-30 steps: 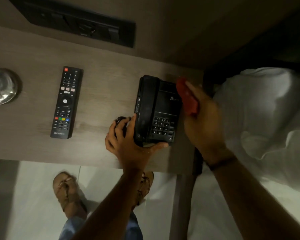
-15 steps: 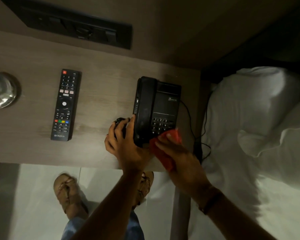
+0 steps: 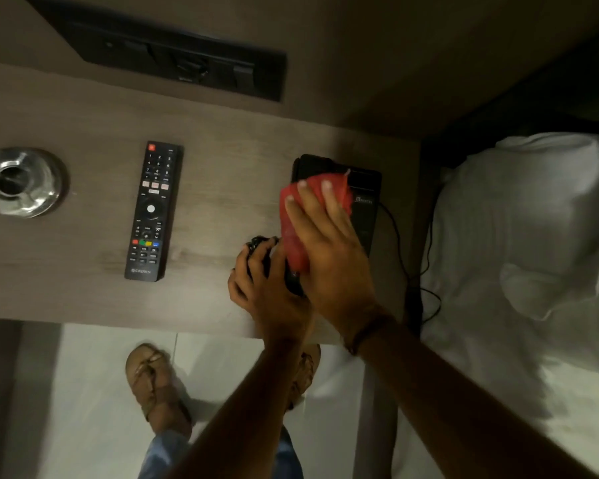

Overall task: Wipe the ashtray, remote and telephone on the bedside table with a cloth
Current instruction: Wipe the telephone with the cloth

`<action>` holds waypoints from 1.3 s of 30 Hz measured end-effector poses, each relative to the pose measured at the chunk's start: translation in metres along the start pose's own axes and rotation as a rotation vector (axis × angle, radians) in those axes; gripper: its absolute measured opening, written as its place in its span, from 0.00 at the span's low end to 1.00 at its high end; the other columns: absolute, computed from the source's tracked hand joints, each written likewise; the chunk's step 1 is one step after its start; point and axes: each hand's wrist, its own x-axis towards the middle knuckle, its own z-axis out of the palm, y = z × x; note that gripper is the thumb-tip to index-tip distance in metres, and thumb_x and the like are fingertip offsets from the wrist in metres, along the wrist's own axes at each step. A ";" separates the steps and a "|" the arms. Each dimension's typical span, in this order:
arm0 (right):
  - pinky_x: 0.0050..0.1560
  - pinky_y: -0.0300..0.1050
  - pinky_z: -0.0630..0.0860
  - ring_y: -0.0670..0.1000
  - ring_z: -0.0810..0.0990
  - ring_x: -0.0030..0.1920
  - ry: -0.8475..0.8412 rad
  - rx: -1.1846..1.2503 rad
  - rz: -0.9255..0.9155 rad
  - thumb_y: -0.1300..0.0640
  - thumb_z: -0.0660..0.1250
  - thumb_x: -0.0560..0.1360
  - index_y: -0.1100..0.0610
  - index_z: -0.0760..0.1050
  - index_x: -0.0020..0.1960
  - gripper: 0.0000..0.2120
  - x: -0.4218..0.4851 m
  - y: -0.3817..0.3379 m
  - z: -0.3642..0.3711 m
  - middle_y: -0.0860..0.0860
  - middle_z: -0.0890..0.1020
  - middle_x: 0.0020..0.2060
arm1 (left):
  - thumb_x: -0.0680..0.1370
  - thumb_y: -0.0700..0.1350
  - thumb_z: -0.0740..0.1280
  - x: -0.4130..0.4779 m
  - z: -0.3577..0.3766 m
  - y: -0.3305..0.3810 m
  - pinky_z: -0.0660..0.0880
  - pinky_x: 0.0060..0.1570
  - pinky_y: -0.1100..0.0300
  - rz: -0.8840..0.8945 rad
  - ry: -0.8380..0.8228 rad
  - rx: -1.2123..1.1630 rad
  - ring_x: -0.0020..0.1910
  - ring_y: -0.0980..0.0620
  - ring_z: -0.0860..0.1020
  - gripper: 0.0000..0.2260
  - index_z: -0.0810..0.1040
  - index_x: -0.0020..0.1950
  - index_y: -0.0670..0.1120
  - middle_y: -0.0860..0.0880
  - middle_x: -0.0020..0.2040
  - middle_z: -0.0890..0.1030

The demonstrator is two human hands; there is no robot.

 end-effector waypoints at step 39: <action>0.64 0.52 0.81 0.52 0.82 0.66 -0.210 0.972 0.418 0.71 0.62 0.82 0.50 0.74 0.71 0.23 -0.131 0.037 -0.021 0.48 0.80 0.70 | 0.63 0.72 0.78 0.000 -0.016 -0.011 0.61 0.76 0.28 0.048 -0.323 0.077 0.81 0.38 0.62 0.56 0.62 0.85 0.52 0.46 0.80 0.68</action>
